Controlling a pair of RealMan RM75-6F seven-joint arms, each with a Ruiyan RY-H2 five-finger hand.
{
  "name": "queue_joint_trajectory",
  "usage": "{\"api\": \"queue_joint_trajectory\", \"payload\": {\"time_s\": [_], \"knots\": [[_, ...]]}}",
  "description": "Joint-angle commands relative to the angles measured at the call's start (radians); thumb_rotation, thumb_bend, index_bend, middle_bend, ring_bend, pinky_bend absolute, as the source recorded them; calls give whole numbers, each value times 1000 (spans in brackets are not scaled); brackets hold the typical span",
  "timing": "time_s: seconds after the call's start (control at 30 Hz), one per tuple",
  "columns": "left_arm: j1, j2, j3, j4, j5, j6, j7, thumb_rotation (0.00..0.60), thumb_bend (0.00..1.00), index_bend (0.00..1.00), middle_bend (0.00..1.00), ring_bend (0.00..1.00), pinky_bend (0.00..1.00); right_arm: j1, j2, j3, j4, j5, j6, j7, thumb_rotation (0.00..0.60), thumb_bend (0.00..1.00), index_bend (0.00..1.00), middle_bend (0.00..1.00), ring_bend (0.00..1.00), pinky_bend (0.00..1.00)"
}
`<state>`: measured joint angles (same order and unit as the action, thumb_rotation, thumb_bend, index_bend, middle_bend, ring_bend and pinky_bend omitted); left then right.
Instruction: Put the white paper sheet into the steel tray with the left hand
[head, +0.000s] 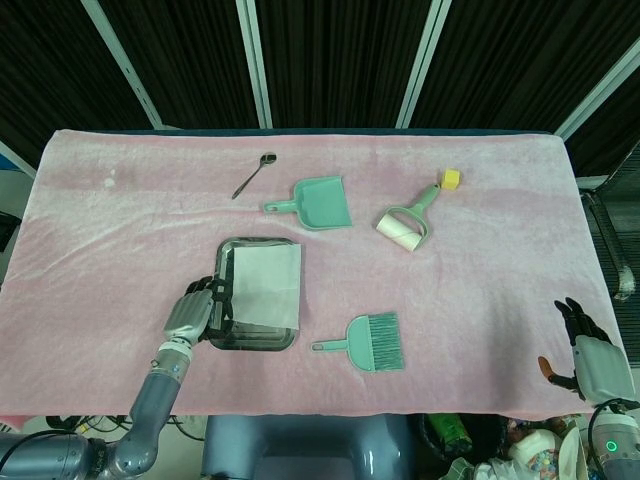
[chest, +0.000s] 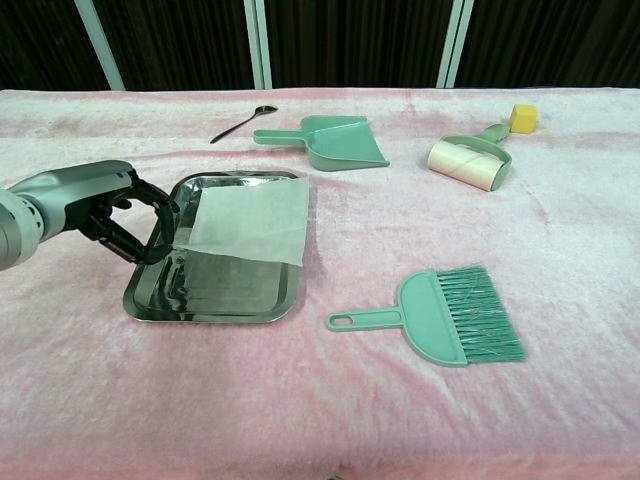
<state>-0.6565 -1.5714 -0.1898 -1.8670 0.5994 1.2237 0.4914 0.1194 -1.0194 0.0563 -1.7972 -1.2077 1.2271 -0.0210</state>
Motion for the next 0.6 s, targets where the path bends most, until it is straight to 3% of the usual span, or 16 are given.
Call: {"api": "queue_joint_trajectory", "payload": {"time_s": [0.03, 0.6], "knots": [[-1, -5, -1, 22, -4, -9, -6, 600, 480, 653, 146, 0, 0, 0, 0, 0, 0, 2, 0, 0, 600, 266, 44, 11, 104, 186], [-11, 28, 17, 17, 3, -73, -4, 600, 478, 651, 143, 0, 0, 1, -2, 1, 0, 5, -1, -2, 600, 266, 44, 11, 104, 185]]}}
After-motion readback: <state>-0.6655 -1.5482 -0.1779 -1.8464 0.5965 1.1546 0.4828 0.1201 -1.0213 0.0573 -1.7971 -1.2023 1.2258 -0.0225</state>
